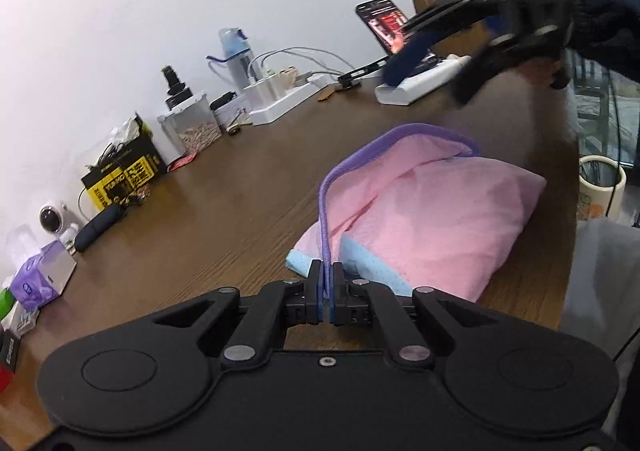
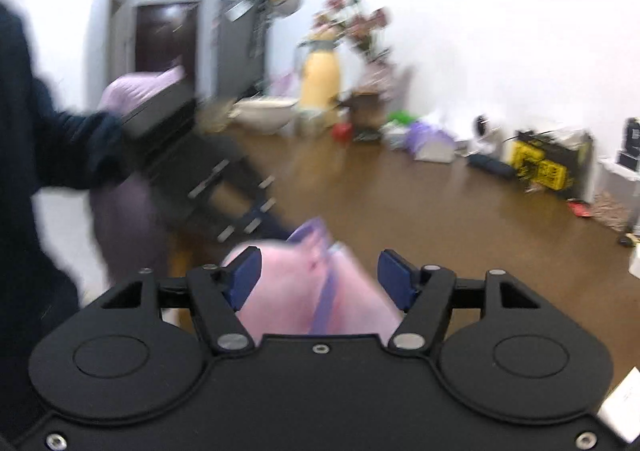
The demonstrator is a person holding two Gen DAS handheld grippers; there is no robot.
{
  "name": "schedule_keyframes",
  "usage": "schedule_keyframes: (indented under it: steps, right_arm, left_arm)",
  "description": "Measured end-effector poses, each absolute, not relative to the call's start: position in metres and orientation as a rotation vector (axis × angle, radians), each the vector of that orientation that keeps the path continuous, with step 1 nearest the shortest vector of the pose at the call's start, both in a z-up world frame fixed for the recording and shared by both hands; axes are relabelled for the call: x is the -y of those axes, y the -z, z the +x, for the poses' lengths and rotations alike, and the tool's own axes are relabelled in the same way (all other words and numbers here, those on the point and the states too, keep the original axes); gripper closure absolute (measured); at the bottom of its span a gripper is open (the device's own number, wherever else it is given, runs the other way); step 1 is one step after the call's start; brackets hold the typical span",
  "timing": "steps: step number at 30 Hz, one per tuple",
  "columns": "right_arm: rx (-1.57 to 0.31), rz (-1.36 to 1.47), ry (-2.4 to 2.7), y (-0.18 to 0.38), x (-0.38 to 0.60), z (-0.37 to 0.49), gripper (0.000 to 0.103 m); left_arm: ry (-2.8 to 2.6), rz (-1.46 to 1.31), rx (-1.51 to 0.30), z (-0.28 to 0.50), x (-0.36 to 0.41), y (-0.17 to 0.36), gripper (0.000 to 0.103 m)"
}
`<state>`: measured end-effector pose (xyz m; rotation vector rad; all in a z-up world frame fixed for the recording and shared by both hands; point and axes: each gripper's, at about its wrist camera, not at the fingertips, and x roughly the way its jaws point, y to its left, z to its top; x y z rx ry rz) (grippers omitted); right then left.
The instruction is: Fold clothes
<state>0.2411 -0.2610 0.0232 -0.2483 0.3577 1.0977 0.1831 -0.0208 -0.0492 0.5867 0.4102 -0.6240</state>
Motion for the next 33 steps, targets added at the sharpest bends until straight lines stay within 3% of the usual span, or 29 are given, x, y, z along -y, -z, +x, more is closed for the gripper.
schedule_keyframes:
  steps: [1, 3, 4, 6, 9, 14, 17, 20, 22, 23, 27, 33]
  right_arm:
    - [-0.378, -0.272, -1.094, -0.017, 0.249, 0.245, 0.059]
    - [-0.406, -0.302, -1.085, -0.005, 0.233, 0.250, 0.075]
    - [-0.428, -0.300, -1.083, 0.000, 0.226, 0.253, 0.095]
    - [-0.438, -0.299, -1.080, 0.003, 0.221, 0.252, 0.099]
    - [-0.377, -0.334, -1.154, -0.007, 0.221, 0.224, 0.099]
    - [-0.367, -0.514, -1.210, 0.006, 0.206, 0.183, 0.096]
    - [-0.355, -0.590, -1.225, 0.017, 0.201, 0.169, 0.084]
    - [-0.360, -0.565, -1.228, 0.011, 0.215, 0.154, 0.067]
    - [-0.350, -0.483, -1.220, 0.000, 0.228, 0.152, 0.044]
    - [-0.351, -0.452, -1.196, -0.003, 0.231, 0.155, 0.038]
    - [-0.400, -0.344, -1.005, -0.003, 0.245, 0.174, 0.036]
    - [-0.509, -0.428, -1.009, 0.020, 0.239, 0.182, 0.036]
  left_arm:
    - [0.622, 0.593, -0.411, 0.182, 0.021, 0.050, 0.100]
    - [0.632, 0.595, -0.446, 0.184, 0.017, 0.051, 0.091]
    - [0.655, 0.555, -0.468, 0.185, 0.009, 0.047, 0.085]
    - [0.723, 0.403, -0.482, 0.185, -0.015, 0.031, 0.041]
    - [0.764, 0.157, -0.412, 0.189, -0.048, 0.003, 0.007]
    - [0.682, 0.011, -0.432, 0.213, -0.033, -0.012, 0.005]
    - [0.618, 0.111, -0.489, 0.219, -0.002, -0.003, 0.005]
    - [0.576, 0.291, -0.546, 0.213, 0.029, 0.018, 0.005]
    - [0.583, 0.306, -0.570, 0.206, 0.034, 0.026, 0.005]
    - [0.575, 0.295, -0.583, 0.203, 0.034, 0.028, 0.005]
    - [0.541, 0.298, -0.608, 0.196, 0.037, 0.037, 0.005]
    - [0.500, 0.238, -0.655, 0.191, 0.036, 0.044, 0.005]
